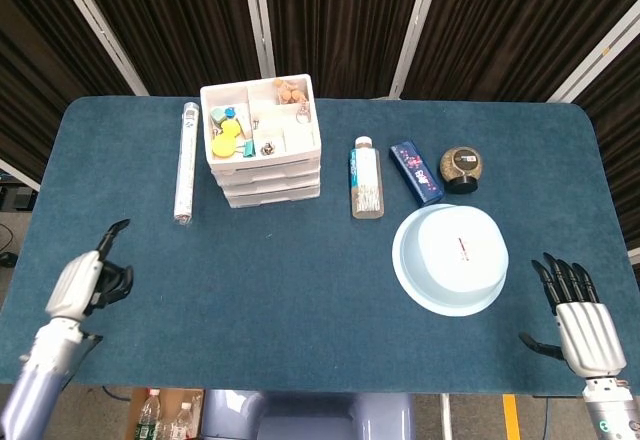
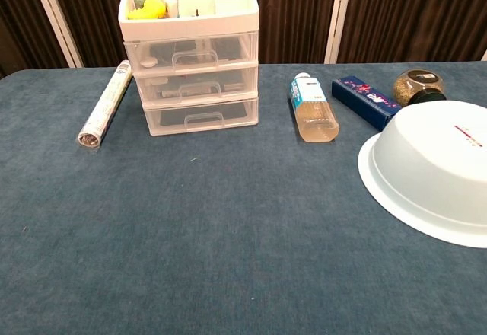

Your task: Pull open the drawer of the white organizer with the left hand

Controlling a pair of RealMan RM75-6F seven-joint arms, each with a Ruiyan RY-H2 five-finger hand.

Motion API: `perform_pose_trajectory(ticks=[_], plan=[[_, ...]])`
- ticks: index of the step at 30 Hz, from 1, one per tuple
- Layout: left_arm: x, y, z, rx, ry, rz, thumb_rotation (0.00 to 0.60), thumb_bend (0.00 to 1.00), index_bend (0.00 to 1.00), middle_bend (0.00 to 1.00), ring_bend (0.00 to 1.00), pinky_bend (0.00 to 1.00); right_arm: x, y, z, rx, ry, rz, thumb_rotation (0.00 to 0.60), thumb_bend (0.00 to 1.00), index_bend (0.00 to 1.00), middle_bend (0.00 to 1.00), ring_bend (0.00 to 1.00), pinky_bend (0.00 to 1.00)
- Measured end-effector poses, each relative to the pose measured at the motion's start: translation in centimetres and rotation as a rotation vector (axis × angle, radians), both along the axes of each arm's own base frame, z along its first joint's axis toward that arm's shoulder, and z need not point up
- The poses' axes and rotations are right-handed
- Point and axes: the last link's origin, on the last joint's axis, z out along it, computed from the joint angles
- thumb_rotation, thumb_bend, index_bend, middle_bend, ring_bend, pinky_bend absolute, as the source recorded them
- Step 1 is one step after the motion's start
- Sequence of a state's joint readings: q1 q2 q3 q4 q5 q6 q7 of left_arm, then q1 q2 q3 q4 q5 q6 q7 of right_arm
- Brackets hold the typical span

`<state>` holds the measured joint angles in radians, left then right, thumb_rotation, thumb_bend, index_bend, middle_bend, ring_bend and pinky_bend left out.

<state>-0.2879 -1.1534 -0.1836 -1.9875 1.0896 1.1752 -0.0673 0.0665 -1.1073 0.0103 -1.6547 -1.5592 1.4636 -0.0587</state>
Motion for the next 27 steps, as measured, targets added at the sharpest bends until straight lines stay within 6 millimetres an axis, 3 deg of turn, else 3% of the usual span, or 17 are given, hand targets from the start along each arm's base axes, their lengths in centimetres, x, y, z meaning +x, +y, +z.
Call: perform_pose_trajectory(ticks=[5, 15, 21, 27], plan=[[3.7, 2.8, -2.9, -0.082, -0.209, 0.072, 0.600, 0.65, 0.06, 0.99, 0.92, 0.92, -0.1, -0.2, 0.1, 0.001, -0.017, -0.006, 0.600, 0.11, 0.00, 0.00, 0.00, 0.00], [13.5, 6.8, -9.6, -0.233, -0.521, 0.098, 0.600, 0.66, 0.07, 0.99, 0.93, 0.93, 0.2, -0.1, 0.3, 0.010, -0.042, 0.003, 0.600, 0.11, 0.00, 0.00, 0.00, 0.00], [15.9, 8.6, -11.0, -0.198, -0.555, 0.102, 0.600, 0.66, 0.07, 0.99, 0.92, 0.93, 0.2, -0.1, 0.3, 0.011, -0.053, 0.002, 0.600, 0.11, 0.00, 0.00, 0.00, 0.00], [16.0, 9.7, -11.9, -0.163, -0.551, 0.137, 0.600, 0.66, 0.07, 0.99, 0.93, 0.93, 0.3, -0.1, 0.3, 0.013, -0.064, 0.000, 0.600, 0.11, 0.00, 0.00, 0.00, 0.00]])
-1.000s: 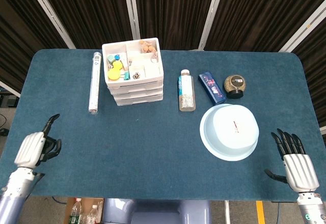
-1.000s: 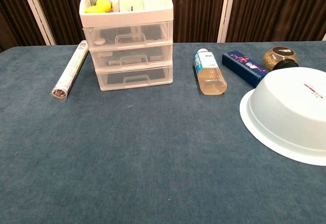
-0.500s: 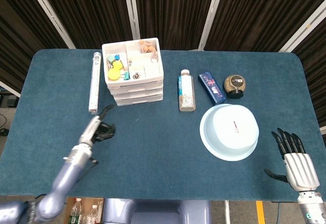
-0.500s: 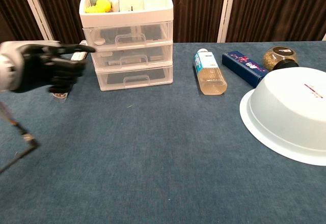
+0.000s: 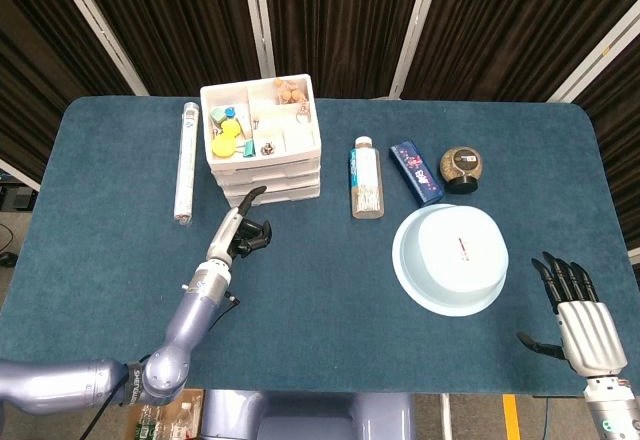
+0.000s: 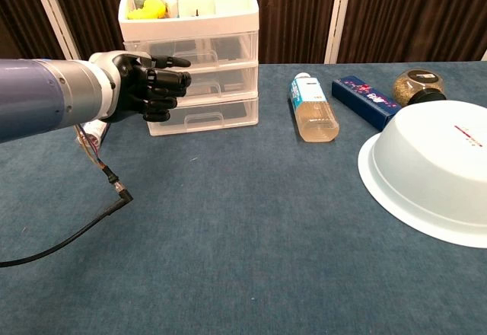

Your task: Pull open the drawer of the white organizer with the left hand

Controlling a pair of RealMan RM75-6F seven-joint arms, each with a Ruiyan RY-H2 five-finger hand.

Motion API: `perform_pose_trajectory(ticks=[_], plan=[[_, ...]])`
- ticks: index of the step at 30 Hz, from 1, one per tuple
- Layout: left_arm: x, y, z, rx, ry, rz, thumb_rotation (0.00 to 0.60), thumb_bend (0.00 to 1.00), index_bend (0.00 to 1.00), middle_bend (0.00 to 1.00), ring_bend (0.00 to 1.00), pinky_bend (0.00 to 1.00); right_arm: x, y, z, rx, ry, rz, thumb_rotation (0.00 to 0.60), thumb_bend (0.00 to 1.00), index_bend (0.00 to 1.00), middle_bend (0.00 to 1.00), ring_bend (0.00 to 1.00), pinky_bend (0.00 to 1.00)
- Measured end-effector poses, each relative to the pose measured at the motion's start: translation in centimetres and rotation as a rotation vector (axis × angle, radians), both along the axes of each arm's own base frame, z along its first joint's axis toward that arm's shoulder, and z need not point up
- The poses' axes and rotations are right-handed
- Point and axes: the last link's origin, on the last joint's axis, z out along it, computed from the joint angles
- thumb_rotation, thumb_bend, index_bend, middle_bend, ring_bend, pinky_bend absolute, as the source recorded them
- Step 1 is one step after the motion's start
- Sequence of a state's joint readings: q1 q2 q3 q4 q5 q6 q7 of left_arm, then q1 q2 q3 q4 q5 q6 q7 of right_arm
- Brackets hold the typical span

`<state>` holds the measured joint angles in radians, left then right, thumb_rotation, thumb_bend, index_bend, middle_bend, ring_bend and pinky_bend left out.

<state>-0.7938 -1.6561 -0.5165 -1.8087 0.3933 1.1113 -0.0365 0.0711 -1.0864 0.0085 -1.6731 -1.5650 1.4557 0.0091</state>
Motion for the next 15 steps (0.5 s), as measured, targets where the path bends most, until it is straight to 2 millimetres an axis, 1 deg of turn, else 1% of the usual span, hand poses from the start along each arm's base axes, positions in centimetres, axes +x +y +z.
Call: perform_pose_trajectory(ticks=[7, 15], plan=[[0.0, 1.2, -0.9, 0.014, 0.007, 0.031, 0.600, 0.66, 0.07, 0.99, 0.93, 0.93, 0.1, 0.0, 0.0, 0.002, -0.007, 0.002, 0.600, 0.11, 0.00, 0.00, 0.00, 0.00], [0.8, 2.4, -1.8, 0.019, -0.005, 0.044, 0.600, 0.66, 0.07, 0.99, 0.93, 0.93, 0.1, 0.0, 0.1, 0.001, -0.014, 0.001, 0.600, 0.11, 0.00, 0.00, 0.00, 0.00]])
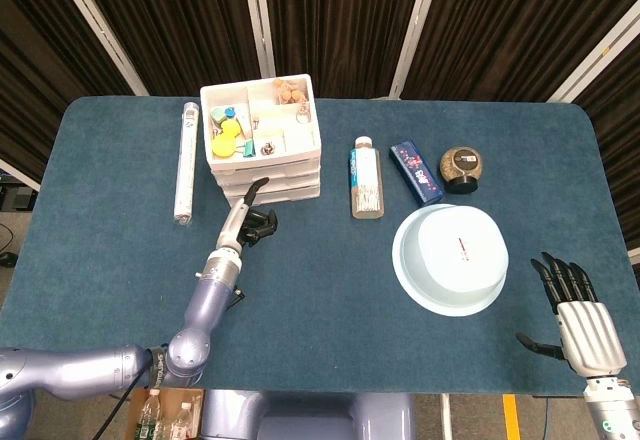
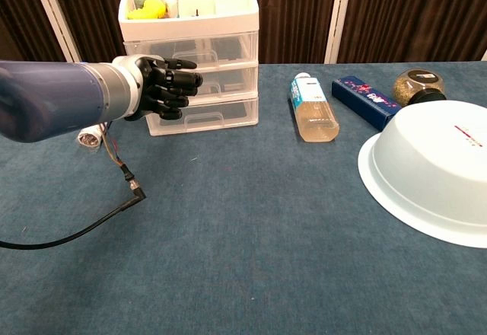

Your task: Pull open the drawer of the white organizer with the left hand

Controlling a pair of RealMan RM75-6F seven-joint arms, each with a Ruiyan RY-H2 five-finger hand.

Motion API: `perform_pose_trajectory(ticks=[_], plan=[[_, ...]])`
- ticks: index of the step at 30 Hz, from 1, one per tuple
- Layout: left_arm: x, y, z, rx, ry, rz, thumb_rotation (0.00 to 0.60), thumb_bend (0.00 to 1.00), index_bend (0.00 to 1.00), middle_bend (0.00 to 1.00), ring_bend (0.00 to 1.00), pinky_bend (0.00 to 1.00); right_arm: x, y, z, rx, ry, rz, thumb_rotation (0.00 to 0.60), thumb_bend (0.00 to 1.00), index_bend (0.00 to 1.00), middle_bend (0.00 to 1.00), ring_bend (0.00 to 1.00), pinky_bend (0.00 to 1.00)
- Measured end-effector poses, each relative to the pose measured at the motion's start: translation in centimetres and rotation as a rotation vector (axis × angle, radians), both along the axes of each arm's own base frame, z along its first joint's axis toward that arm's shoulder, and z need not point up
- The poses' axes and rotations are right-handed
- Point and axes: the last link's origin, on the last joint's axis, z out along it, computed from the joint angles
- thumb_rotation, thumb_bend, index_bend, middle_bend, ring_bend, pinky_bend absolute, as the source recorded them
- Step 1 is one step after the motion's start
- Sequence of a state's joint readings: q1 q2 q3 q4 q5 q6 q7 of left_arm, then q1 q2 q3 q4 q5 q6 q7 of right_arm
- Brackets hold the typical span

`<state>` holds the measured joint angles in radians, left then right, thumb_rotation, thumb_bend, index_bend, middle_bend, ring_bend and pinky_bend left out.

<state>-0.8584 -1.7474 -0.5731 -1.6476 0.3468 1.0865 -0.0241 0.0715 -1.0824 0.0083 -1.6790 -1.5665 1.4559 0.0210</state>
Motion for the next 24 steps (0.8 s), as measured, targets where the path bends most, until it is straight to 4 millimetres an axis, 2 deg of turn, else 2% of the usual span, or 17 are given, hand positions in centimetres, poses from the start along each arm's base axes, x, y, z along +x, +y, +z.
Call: perform_pose_trajectory(ticks=[24], plan=[[1.7, 1.9, -1.4, 0.001, -0.046, 0.030, 0.600, 0.66, 0.12, 0.99, 0.93, 0.93, 0.1, 0.0, 0.0, 0.002, 0.003, 0.008, 0.600, 0.11, 0.00, 0.00, 0.00, 0.00]])
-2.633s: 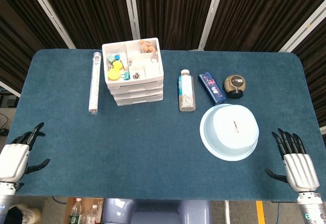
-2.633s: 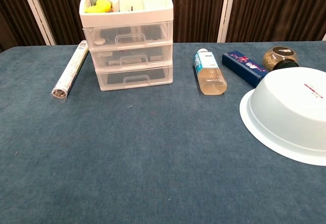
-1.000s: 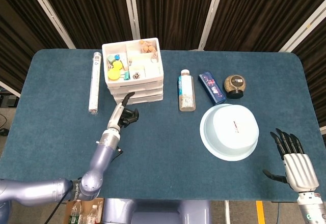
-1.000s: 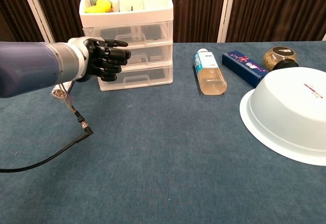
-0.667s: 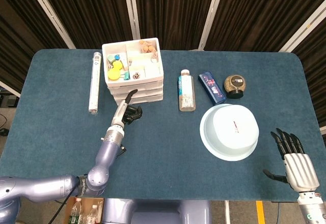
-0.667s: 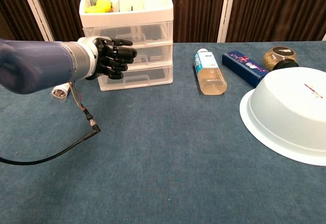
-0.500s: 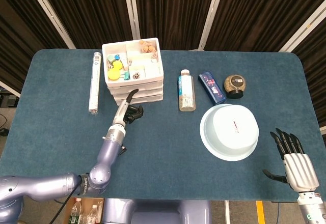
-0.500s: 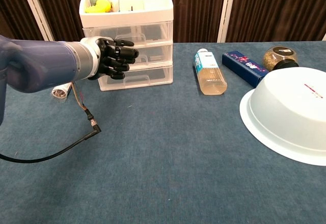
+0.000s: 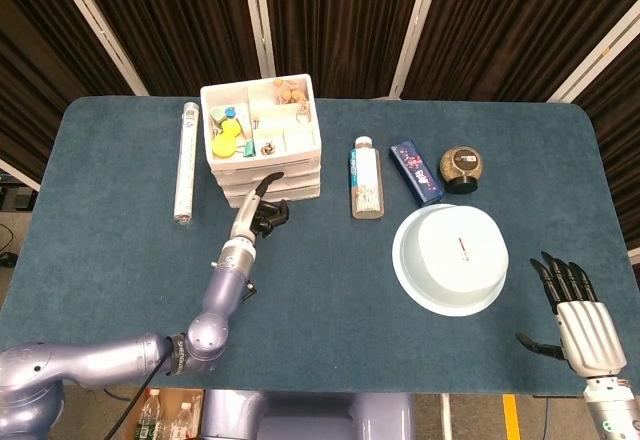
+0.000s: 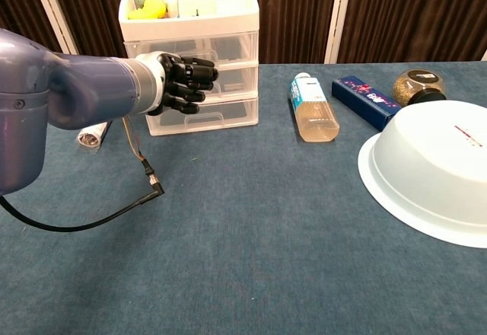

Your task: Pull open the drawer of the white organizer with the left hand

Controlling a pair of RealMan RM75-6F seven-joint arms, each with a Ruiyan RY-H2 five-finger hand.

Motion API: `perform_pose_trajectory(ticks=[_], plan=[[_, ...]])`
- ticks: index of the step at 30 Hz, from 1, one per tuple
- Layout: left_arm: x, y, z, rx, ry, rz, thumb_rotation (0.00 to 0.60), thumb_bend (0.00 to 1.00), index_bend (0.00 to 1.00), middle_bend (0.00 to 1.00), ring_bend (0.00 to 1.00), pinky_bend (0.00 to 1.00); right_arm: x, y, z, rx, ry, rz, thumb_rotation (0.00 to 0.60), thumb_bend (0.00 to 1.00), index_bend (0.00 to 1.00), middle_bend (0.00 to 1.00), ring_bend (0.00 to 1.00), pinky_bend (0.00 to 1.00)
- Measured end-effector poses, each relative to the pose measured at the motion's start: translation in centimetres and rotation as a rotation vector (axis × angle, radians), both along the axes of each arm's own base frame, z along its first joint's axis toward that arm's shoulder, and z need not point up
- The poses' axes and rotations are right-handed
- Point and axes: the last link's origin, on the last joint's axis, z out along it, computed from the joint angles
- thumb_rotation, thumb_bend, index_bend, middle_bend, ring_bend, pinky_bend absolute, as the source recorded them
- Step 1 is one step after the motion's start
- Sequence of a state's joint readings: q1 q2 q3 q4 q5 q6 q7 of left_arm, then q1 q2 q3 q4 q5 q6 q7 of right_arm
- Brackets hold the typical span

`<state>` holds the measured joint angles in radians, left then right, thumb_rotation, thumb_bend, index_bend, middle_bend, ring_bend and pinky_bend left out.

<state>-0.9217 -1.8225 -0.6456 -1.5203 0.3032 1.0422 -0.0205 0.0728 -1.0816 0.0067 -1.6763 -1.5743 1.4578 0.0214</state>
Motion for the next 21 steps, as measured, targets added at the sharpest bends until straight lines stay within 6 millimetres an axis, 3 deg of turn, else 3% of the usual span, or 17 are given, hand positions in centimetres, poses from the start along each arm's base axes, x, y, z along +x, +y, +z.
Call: perform_pose_trajectory(ticks=[21], plan=[[1.1, 0.1, -0.5, -0.018, -0.003, -0.038, 0.600, 0.66, 0.21, 0.99, 0.93, 0.93, 0.0, 0.0, -0.1, 0.003, 0.003, 0.001, 0.600, 0.11, 0.00, 0.00, 0.00, 0.00]])
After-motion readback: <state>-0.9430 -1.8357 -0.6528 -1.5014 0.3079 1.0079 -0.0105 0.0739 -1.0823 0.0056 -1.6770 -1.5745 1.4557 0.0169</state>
